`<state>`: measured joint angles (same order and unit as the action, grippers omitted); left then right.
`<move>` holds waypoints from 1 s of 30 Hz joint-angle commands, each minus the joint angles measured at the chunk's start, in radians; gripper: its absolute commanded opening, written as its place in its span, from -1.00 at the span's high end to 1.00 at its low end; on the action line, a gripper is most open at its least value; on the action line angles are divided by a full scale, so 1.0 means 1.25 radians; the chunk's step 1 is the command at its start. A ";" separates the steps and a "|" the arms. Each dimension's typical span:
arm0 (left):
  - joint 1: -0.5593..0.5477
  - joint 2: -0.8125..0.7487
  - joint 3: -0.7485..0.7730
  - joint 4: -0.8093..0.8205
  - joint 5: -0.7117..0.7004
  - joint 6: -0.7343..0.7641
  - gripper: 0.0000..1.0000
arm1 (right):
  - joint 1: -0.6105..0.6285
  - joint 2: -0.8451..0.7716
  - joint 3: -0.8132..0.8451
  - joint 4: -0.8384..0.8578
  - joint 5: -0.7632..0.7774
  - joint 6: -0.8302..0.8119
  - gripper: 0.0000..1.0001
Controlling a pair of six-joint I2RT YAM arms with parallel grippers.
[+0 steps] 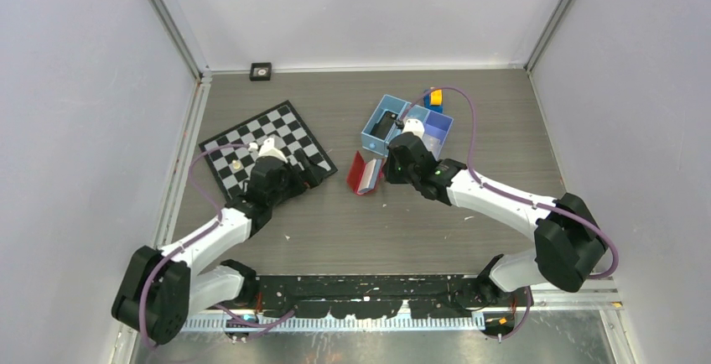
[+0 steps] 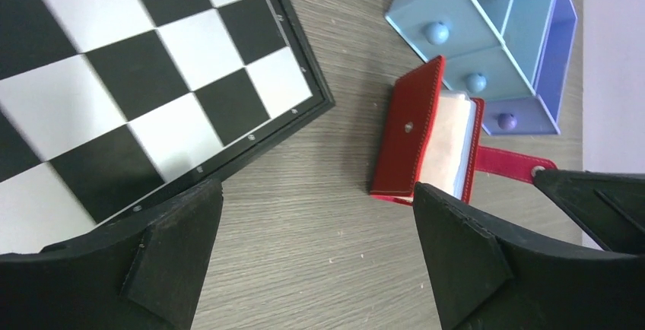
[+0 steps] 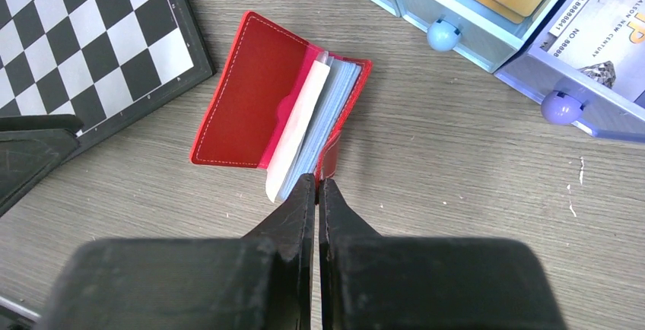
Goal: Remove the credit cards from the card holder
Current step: Open the card holder.
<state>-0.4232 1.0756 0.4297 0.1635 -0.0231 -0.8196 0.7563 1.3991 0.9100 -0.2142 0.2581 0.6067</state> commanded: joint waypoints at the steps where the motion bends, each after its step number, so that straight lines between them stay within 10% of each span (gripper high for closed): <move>1: -0.001 0.060 0.065 0.077 0.151 0.050 -0.98 | -0.005 -0.033 -0.004 0.033 -0.018 0.010 0.99; 27: -0.085 0.435 0.285 0.020 0.327 0.124 -0.54 | -0.009 -0.034 -0.006 0.033 -0.020 0.021 0.99; 30: -0.086 0.447 0.283 0.057 0.361 0.117 -0.72 | -0.009 -0.032 -0.005 0.034 -0.021 0.021 0.99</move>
<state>-0.5282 1.6226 0.7502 0.1974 0.3851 -0.6876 0.7486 1.3853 0.8963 -0.2100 0.2295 0.6231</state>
